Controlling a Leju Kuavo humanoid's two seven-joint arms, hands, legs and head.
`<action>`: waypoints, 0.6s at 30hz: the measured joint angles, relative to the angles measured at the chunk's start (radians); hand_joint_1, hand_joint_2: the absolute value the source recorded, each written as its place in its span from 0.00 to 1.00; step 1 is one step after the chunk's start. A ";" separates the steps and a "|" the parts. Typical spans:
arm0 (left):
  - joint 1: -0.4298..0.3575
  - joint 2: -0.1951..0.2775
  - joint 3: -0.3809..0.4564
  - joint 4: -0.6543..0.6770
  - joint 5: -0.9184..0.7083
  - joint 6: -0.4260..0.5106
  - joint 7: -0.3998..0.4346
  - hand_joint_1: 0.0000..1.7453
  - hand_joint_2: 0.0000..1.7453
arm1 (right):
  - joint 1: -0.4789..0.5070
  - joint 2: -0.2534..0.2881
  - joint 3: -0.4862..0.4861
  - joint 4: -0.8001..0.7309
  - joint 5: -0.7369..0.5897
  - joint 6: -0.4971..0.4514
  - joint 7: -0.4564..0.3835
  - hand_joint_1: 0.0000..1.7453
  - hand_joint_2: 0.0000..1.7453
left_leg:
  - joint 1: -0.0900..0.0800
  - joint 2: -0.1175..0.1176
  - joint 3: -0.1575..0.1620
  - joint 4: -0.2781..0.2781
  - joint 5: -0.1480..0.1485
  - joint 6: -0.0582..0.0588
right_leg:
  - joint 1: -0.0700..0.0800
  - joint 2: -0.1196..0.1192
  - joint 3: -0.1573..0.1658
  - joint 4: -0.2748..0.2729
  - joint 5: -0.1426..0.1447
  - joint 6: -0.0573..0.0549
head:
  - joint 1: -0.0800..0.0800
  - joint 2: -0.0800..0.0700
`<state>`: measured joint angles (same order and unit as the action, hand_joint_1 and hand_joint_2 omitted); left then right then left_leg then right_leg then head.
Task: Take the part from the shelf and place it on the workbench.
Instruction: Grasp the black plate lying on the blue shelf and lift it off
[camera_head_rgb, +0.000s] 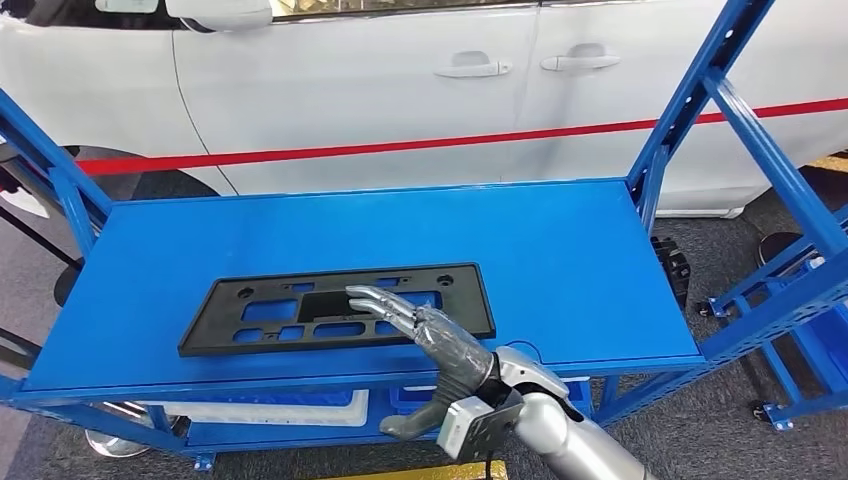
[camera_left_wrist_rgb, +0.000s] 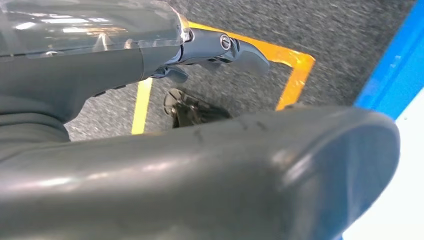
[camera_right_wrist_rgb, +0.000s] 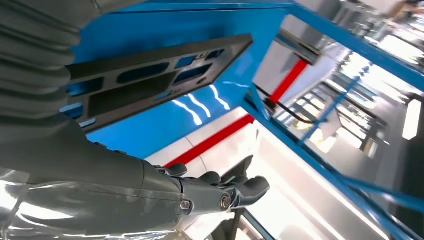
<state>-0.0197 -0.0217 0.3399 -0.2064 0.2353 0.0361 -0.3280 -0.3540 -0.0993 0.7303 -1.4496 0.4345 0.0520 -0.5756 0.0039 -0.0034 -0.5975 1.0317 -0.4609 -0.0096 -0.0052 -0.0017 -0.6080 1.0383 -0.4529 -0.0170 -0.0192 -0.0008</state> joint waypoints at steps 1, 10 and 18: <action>0.000 0.000 0.003 0.000 0.000 0.001 0.000 0.00 0.00 | -0.009 0.009 0.016 0.008 0.030 -0.024 0.011 0.00 1.00 | -0.002 0.000 0.000 -0.003 -0.002 0.005 | 0.001 -0.001 -0.001 0.000 0.000 0.005 | 0.000 0.000; -0.001 -0.012 0.024 0.000 -0.002 0.009 0.004 0.00 0.00 | -0.091 0.075 0.144 0.133 0.383 -0.309 0.144 0.00 1.00 | 0.007 0.000 0.011 -0.019 0.021 0.031 | -0.007 0.000 -0.120 0.252 -0.110 0.036 | 0.003 0.000; 0.000 -0.024 0.033 0.000 -0.024 0.012 -0.002 0.00 0.00 | -0.163 0.178 0.235 0.366 0.678 -0.490 0.303 0.00 1.00 | 0.006 -0.002 0.012 -0.011 0.009 -0.005 | 0.000 0.001 0.004 -0.008 -0.001 0.005 | 0.002 0.000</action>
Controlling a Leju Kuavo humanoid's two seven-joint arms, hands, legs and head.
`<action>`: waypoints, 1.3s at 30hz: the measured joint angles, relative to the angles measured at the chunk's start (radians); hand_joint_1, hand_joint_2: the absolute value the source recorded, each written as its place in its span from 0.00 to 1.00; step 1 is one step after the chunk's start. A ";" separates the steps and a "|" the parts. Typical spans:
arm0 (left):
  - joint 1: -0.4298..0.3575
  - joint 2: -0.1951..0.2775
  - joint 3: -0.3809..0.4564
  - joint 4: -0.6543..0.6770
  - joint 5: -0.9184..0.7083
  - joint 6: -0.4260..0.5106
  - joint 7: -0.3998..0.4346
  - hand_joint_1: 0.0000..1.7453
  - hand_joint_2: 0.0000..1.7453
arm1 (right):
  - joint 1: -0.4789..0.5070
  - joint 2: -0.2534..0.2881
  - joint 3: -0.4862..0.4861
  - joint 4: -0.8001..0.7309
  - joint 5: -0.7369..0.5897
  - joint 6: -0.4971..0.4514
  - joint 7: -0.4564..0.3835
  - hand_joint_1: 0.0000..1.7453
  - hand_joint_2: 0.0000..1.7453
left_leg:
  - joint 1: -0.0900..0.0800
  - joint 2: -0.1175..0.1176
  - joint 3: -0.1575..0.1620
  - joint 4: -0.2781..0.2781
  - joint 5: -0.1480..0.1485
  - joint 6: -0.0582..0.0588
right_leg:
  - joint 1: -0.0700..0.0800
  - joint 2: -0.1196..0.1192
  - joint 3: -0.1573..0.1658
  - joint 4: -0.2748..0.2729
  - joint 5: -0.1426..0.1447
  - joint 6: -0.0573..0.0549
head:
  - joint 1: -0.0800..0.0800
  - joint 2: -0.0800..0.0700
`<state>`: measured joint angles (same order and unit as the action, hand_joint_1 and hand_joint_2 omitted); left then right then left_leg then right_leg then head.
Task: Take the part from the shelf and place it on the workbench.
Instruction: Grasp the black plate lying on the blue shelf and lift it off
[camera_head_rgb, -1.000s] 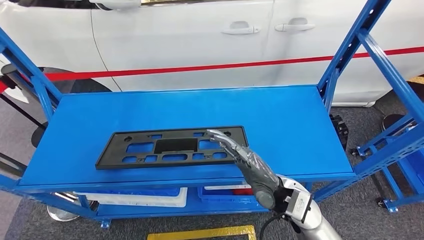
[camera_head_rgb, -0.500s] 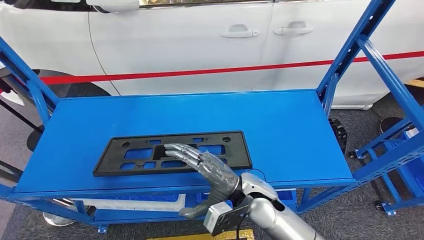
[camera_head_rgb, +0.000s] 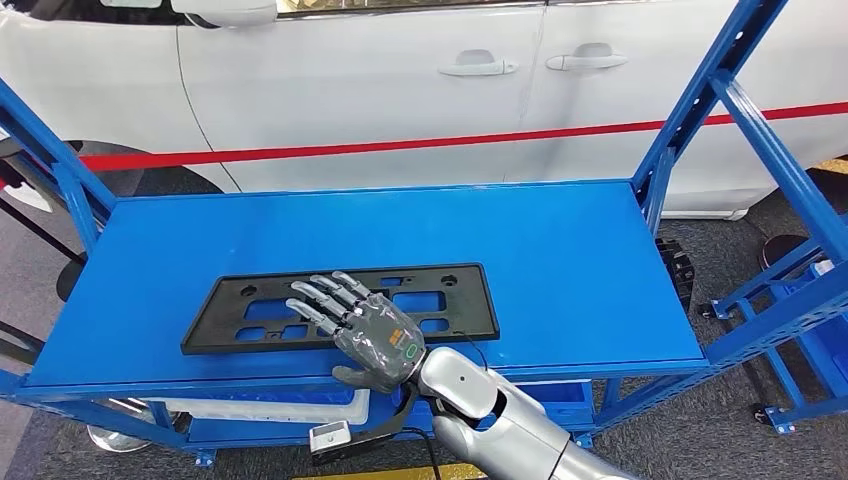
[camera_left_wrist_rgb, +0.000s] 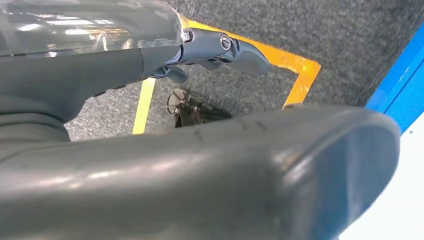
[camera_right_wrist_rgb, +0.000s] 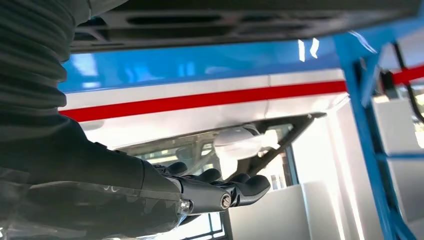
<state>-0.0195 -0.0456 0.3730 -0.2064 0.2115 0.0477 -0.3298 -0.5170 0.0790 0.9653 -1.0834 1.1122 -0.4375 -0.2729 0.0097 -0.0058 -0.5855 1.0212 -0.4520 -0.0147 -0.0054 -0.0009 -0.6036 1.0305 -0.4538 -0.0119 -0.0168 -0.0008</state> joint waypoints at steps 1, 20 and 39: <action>0.000 0.000 0.000 0.000 -0.003 -0.001 -0.001 0.00 0.00 | -0.007 0.013 0.009 0.029 0.023 -0.004 0.015 0.00 1.00 | 0.002 0.000 -0.004 0.011 -0.010 -0.006 | -0.002 0.000 0.002 -0.005 0.003 -0.006 | 0.000 0.000; 0.004 0.008 0.002 0.000 -0.035 -0.013 -0.002 0.00 0.00 | -0.067 0.151 0.096 0.353 0.110 -0.019 0.104 0.00 1.00 | 0.007 0.002 0.002 -0.008 0.009 0.027 | -0.002 0.001 -0.086 0.206 -0.118 0.025 | 0.000 0.000; 0.000 0.016 0.017 0.000 -0.053 -0.020 0.004 0.00 0.00 | -0.142 0.226 0.019 0.443 0.059 -0.019 0.091 0.00 1.00 | 0.015 0.002 -0.094 0.201 -0.068 -0.033 | 0.000 0.001 0.016 -0.016 0.002 -0.023 | -0.002 0.000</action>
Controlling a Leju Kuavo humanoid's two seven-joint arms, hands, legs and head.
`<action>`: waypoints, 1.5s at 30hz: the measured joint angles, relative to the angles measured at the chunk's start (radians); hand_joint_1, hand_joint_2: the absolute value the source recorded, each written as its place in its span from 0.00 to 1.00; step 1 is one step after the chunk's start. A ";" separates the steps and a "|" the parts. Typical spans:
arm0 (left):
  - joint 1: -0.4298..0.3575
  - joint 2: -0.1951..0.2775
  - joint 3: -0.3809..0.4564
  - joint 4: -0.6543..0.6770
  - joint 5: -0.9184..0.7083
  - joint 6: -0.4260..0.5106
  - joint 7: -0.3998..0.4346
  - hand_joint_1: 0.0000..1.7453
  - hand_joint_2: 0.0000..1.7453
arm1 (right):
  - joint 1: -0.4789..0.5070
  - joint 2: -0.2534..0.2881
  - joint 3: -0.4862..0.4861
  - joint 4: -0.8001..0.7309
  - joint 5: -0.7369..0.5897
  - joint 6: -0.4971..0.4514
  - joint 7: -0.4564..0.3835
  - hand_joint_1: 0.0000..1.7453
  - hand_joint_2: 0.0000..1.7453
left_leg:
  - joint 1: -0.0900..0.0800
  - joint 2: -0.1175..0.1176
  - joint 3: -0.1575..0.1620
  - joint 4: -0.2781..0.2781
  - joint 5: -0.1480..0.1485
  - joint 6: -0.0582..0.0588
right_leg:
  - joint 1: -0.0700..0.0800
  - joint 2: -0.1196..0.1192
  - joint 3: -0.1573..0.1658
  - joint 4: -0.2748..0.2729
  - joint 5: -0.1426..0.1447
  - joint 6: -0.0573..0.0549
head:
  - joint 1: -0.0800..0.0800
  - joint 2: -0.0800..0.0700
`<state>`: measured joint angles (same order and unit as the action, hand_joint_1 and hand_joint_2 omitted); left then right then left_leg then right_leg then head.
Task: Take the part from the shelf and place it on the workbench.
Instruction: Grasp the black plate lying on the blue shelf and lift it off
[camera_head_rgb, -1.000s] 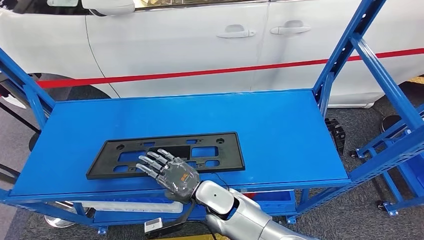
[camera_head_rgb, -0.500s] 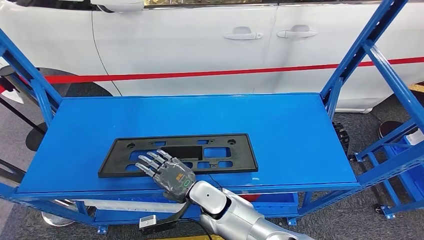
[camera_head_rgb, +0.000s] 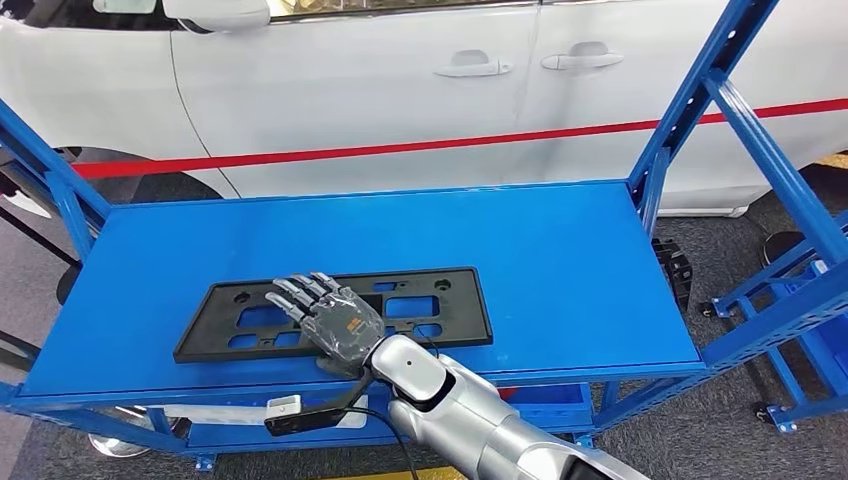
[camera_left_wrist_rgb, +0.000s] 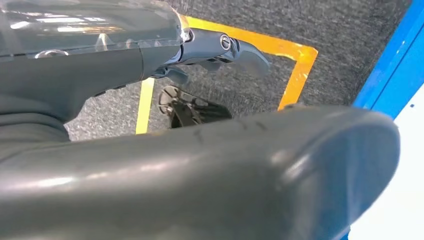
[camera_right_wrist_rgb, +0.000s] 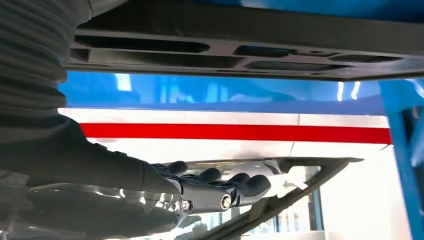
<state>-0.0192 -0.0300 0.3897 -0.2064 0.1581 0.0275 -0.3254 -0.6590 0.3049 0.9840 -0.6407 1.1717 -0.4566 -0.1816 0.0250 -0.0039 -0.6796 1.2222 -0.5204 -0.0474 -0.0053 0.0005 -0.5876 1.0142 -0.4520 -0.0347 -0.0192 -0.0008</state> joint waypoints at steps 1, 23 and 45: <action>-0.001 0.001 0.000 0.000 -0.001 0.000 0.000 0.00 0.00 | -0.003 0.001 -0.002 0.005 0.002 -0.001 -0.001 0.00 1.00 | 0.002 0.001 0.030 -0.068 0.035 -0.001 | -0.001 0.001 0.000 0.004 -0.003 0.004 | 0.000 0.000; -0.007 0.004 0.017 0.000 -0.032 -0.001 -0.001 0.00 0.00 | -0.024 0.007 0.007 0.146 0.231 0.037 0.254 0.89 1.00 | -0.008 -0.002 0.099 -0.197 0.059 0.019 | 0.002 0.004 -0.012 0.010 0.001 0.013 | 0.001 0.000; -0.004 0.013 0.028 0.000 -0.070 -0.030 -0.135 0.00 1.00 | -0.030 -0.024 -0.073 0.214 0.263 0.027 0.276 1.00 1.00 | -0.006 0.005 0.114 -0.215 0.071 0.060 | -0.004 0.003 -0.123 0.269 -0.107 0.051 | 0.003 0.000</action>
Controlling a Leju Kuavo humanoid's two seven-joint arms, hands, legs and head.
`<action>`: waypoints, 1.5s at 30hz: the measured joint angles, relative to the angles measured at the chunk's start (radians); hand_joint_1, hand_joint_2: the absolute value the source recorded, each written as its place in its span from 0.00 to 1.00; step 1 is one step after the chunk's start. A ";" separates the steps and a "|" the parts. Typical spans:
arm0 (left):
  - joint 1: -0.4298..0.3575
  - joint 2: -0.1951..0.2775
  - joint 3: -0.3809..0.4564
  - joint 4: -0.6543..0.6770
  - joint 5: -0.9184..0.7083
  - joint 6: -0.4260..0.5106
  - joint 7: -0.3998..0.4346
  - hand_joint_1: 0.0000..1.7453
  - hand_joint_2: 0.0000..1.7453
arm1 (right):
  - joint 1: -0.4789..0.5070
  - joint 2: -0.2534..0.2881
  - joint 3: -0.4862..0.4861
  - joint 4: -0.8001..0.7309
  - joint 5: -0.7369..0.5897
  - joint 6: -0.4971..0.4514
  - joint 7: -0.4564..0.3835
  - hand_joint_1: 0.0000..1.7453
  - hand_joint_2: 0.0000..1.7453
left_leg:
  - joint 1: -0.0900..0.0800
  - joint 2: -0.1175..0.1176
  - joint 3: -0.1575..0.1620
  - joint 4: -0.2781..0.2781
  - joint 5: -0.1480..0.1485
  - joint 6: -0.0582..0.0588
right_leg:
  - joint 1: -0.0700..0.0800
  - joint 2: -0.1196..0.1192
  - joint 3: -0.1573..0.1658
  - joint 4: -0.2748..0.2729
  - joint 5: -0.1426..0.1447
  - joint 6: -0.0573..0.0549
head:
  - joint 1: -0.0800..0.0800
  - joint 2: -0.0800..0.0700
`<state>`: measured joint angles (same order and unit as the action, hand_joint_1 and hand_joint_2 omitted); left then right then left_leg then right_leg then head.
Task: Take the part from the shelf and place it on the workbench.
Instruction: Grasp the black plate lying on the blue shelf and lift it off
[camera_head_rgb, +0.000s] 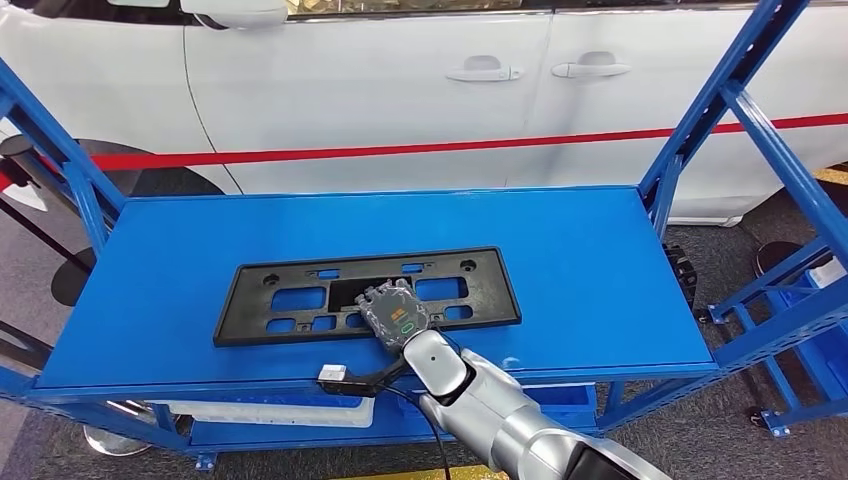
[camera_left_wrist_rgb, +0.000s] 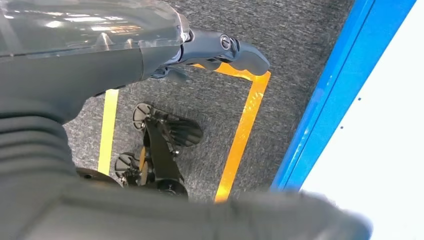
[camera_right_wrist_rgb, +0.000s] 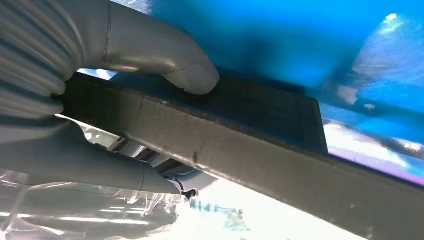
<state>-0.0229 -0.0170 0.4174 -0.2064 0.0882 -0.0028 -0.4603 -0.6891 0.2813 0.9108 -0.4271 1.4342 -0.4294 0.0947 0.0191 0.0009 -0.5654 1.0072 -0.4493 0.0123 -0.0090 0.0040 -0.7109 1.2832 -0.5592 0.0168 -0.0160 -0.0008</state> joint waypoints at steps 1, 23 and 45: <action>0.000 0.000 0.000 0.000 -0.001 -0.003 0.002 0.00 1.00 | 0.000 0.000 -0.009 -0.003 -0.020 -0.001 -0.024 1.00 1.00 | 0.000 -0.001 0.002 0.001 -0.001 -0.001 | -0.001 0.000 0.027 -0.052 0.033 -0.002 | 0.000 0.000; 0.006 -0.002 0.099 0.000 0.015 -0.048 -0.009 0.00 1.00 | 0.300 -0.205 -0.430 -1.125 -1.684 0.851 -0.789 1.00 1.00 | -0.002 -0.003 0.014 0.005 -0.023 -0.022 | 0.008 -0.002 0.116 -0.256 0.105 -0.019 | -0.004 0.000; 0.004 0.011 0.112 0.000 -0.051 0.033 0.226 0.00 1.00 | 0.440 -0.344 -0.403 -1.428 -1.639 0.838 -0.755 1.00 1.00 | -0.002 -0.004 -0.074 0.275 -0.199 -0.047 | 0.002 -0.008 0.057 -0.240 0.143 -0.050 | -0.003 0.000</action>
<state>-0.0193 -0.0059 0.5298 -0.2064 0.0370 0.0307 -0.2348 -0.2488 -0.0625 0.5082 -1.8555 -0.2044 0.4085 -0.6606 0.0175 -0.0031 -0.6394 1.2819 -0.6482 -0.0347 -0.0067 -0.0038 -0.6544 1.0427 -0.4161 -0.0337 -0.0194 -0.0008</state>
